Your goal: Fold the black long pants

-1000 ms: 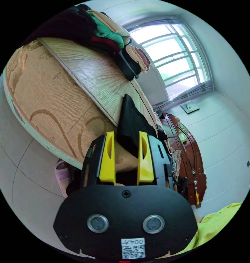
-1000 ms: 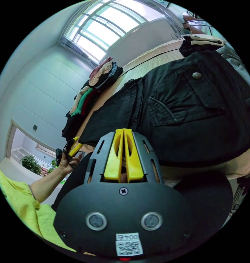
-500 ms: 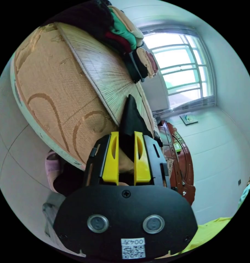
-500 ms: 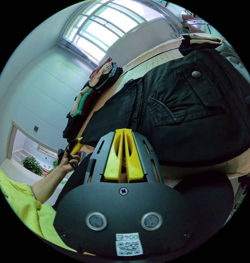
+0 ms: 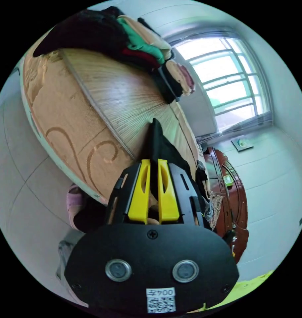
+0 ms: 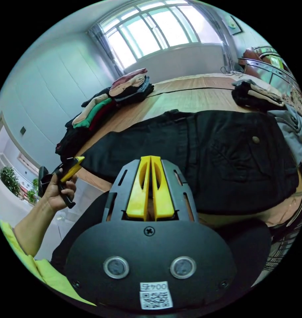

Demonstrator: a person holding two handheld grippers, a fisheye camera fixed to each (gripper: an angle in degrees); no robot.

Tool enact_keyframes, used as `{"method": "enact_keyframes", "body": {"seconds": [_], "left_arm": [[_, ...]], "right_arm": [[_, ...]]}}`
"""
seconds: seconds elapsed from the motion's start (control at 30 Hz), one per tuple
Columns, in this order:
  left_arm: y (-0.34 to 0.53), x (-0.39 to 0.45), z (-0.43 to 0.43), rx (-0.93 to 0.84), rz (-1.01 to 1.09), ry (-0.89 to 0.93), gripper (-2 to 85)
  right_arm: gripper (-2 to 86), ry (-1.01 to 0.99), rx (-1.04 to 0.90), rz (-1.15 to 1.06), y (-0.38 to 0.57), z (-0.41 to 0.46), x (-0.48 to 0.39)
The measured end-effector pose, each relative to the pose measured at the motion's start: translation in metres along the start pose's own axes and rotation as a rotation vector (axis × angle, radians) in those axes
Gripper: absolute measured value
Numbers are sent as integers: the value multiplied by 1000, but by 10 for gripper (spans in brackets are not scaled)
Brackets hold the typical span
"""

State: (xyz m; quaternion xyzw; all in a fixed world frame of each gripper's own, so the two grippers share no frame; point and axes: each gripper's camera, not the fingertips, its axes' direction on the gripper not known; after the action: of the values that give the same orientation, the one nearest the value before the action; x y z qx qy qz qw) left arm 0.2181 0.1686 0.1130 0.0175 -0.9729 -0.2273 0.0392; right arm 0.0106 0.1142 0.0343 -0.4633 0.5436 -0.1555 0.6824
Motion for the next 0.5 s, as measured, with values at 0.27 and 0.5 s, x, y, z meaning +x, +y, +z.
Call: {"method": "enact_keyframes", "body": {"seconds": [0.27, 0.5], "left_arm": [[27, 32, 0, 74, 233, 108, 26], [55, 95, 10, 83, 448, 318, 20]], "right_arm": [[-7, -62, -123, 112, -6, 40, 22], [-7, -87, -123, 131, -8, 32, 50]]}}
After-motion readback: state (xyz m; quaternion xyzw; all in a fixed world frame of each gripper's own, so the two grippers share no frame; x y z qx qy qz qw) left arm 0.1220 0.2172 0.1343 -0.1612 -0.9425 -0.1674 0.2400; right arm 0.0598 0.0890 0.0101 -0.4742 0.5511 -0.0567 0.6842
